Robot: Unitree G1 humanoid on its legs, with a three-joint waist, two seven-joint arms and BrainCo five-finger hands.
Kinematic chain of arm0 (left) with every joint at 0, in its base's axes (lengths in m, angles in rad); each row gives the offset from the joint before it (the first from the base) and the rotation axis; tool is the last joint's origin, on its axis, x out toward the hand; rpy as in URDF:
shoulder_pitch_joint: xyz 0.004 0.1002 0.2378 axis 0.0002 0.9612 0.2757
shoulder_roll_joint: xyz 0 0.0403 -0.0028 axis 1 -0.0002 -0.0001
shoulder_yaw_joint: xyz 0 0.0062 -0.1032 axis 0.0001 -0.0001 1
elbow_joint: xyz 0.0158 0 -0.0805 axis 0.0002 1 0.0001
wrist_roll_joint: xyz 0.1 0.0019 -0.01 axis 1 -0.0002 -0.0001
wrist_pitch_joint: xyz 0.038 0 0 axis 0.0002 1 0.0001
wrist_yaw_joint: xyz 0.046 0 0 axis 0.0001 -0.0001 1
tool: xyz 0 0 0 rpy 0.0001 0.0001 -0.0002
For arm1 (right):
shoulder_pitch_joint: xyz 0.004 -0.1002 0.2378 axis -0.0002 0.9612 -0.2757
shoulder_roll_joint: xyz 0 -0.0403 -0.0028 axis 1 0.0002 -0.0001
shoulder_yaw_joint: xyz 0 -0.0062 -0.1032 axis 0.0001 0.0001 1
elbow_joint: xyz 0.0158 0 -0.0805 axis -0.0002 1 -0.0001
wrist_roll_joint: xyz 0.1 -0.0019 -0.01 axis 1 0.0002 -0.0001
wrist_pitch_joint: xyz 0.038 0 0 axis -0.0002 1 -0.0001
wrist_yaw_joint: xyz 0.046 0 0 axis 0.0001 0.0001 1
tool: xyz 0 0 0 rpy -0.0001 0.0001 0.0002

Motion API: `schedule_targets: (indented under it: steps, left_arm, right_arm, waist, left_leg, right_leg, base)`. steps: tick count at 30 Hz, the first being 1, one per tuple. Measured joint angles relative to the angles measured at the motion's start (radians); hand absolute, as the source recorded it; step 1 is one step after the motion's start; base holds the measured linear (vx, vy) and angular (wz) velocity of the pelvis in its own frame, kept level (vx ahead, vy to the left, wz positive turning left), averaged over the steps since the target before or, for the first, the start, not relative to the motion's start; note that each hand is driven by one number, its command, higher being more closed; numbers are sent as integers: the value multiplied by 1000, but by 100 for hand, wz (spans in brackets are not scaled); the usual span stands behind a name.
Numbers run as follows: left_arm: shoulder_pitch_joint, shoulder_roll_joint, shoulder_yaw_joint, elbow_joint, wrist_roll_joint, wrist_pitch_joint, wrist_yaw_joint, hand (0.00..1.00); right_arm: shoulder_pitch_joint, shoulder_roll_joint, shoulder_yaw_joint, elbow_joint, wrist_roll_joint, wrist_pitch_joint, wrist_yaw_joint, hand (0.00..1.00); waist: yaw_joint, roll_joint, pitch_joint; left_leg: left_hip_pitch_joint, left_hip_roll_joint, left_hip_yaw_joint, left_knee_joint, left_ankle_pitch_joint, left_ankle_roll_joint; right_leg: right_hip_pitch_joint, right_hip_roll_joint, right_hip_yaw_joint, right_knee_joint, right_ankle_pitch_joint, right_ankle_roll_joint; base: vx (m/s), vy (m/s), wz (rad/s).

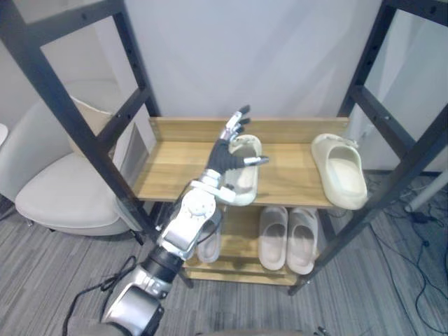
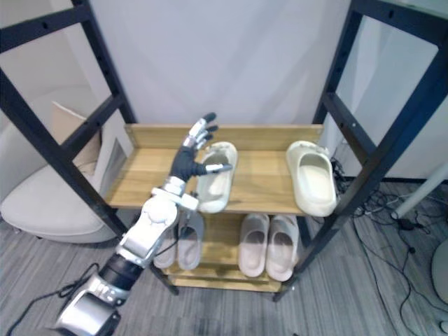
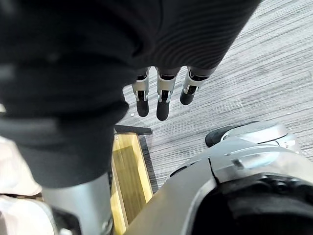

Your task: Organize the slippers on the shoe rack

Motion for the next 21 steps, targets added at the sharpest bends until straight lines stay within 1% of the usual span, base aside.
schedule_targets:
  steps: [2, 6, 10, 12, 14, 21]
  left_arm:
    - [-15, 9, 12, 36, 6, 7, 13, 0]
    - [-38, 17, 42, 92, 33, 25, 30, 0]
    - [-56, 20, 62, 136, 60, 42, 32, 0]
    - [-74, 35, 62, 170, 88, 51, 30, 0]
    - [-76, 48, 62, 174, 118, 53, 29, 0]
    - [-116, 54, 62, 244, 187, 73, 22, 0]
  right_arm:
    - [-1, 7, -17, -1, 0, 0, 1, 0]
    - [0, 8, -27, -2, 0, 0, 2, 0]
    - [-2, 8, -28, -5, 1, 0, 4, 0]
    - [-3, 8, -28, -7, 1, 0, 5, 0]
    - [-2, 8, -29, -9, 3, -1, 5, 0]
    - [-2, 9, -29, -25, 3, -1, 8, 0]
  waist:
    - [-4, -5, 3]
    - [-12, -3, 3]
    - [-18, 1, 6]
    - [-23, 10, 11]
    - [-28, 13, 12]
    - [-33, 15, 15]
  left_leg:
    - [-1, 1, 8, 0, -1, -1]
    - [-18, 2, 16, 0, -2, -1]
    - [-20, 2, 18, 0, -2, -2]
    - [-26, 2, 17, 0, -2, -2]
    - [-28, 3, 17, 0, -2, -2]
    - [-32, 2, 15, 0, -2, -2]
  right_leg:
    - [-4, 0, 5, -1, 0, 0]
    - [-27, 1, 15, 0, 2, -1]
    - [-30, 2, 20, 0, 2, -2]
    - [-34, 3, 20, 1, 4, -3]
    - [-36, 3, 20, 1, 4, -3]
    - [-39, 3, 19, 0, 5, -3]
  base:
    - [-6, -2, -10]
    - [1, 0, -7]
    - [6, -2, -2]
    - [0, 0, 0]
    - [0, 0, 0]
    - [0, 0, 0]
